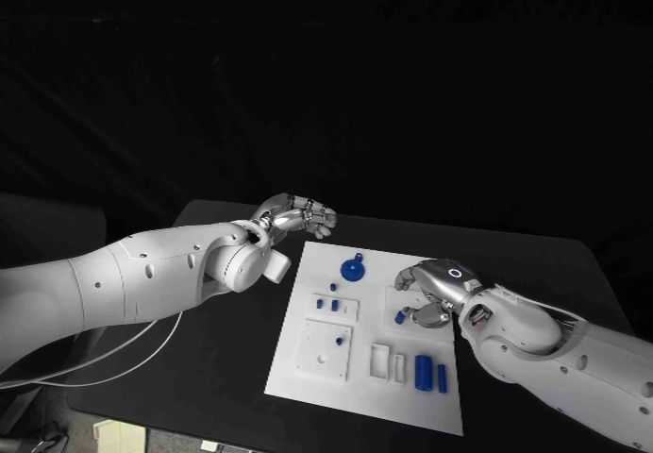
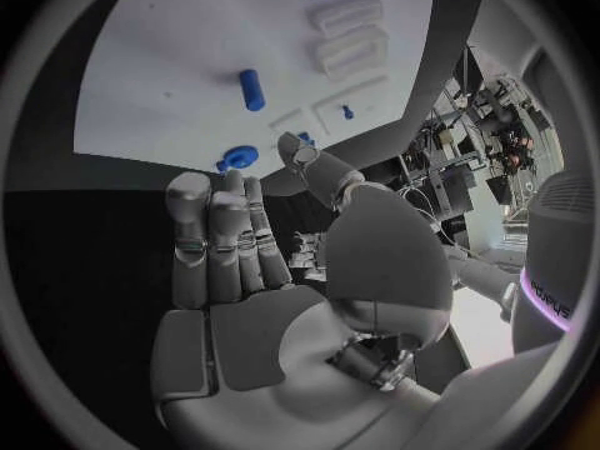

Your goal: Assemble the parts on the task board

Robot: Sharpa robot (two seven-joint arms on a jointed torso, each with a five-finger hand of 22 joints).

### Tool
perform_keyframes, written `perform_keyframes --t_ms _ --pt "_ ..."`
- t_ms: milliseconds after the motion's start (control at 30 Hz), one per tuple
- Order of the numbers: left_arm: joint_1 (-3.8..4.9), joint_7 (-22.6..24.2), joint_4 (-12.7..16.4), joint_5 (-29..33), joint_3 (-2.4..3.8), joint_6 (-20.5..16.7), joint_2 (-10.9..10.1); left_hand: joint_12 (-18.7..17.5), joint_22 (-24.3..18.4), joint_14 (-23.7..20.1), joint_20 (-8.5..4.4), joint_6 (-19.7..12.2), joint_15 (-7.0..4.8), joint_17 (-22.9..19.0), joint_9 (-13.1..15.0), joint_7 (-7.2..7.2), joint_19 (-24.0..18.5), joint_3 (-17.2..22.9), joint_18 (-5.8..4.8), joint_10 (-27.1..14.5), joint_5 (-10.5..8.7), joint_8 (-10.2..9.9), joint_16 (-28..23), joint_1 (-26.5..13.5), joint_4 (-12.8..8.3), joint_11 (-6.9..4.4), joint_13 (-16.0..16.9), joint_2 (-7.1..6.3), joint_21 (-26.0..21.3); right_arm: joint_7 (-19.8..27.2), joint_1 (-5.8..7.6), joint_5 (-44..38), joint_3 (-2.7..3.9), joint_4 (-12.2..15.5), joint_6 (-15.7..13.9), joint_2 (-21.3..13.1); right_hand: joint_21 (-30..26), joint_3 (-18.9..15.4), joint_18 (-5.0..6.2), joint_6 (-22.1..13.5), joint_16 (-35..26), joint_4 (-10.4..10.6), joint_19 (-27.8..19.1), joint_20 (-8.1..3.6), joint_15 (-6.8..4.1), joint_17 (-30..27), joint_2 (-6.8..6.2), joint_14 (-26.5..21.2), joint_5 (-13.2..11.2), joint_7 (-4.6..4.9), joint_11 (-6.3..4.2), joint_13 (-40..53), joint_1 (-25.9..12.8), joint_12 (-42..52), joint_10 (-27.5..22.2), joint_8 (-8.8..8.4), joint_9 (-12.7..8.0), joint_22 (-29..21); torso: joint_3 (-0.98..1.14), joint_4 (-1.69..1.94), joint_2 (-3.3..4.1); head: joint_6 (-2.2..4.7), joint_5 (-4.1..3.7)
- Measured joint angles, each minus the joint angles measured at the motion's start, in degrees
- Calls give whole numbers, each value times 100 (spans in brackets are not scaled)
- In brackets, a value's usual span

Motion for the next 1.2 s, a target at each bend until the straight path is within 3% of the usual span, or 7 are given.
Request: perform_keyframes --t_ms 233,433,633,833,1000,1200 --pt "0 1 -21 0 0 7 8 0 5 0 0 0 0 0 0 0 0 0 0 0 0 0 0 0 0 0 0 0 0 32 -2 42 -9 -281 265 135 0 -258 7 -188 0 -8 -9 8 0 -16 9 0 39 -46 -9 -142 -65 -46 -229 -71 -31 0 10 -8 -8 10 -19" --pt "0 2 -32 1 0 11 20 0 5 0 0 0 0 5 0 0 0 0 0 0 0 0 0 0 0 0 0 0 0 65 -4 69 -96 -597 377 301 0 -258 10 -188 0 -7 -9 9 0 -28 9 0 39 -46 -9 -172 -65 -45 -229 -71 -31 -1 7 -5 -7 10 -41" --pt "0 2 -42 1 -1 15 24 0 5 0 0 1 0 10 0 1 0 0 0 0 0 0 0 0 0 0 -5 0 0 116 -34 105 -159 -663 446 417 -23 -150 14 -188 0 101 -10 9 -1 -44 63 0 -33 -46 -35 -224 -12 -12 -169 -67 -31 -1 1 3 -3 -8 -42" --pt "0 2 -42 1 -1 19 24 0 4 0 0 1 0 11 1 1 0 0 0 0 0 0 0 0 0 0 -4 0 0 154 -52 119 -201 -676 526 442 -23 47 21 -27 0 262 12 31 -11 -60 138 10 -206 -16 -72 -230 142 130 103 40 -21 -2 -3 3 -3 -30 -37" --pt "0 2 -42 1 -1 22 25 0 4 0 0 3 0 15 1 3 0 0 0 0 0 0 0 0 0 0 -4 0 0 173 -83 119 -226 -705 584 478 -23 228 31 201 27 366 24 42 -33 -61 224 30 -234 -37 -133 -173 227 267 372 184 28 -2 -9 2 -3 -42 -37" --pt "0 2 -42 2 -1 25 28 0 9 0 0 4 0 20 1 4 0 0 0 0 0 0 -23 0 0 0 -4 0 0 179 -113 87 -231 -770 621 541 -23 377 31 367 27 421 31 53 -133 -61 287 9 -233 -101 -224 -124 234 347 607 275 74 -2 -7 0 -5 -56 -32"
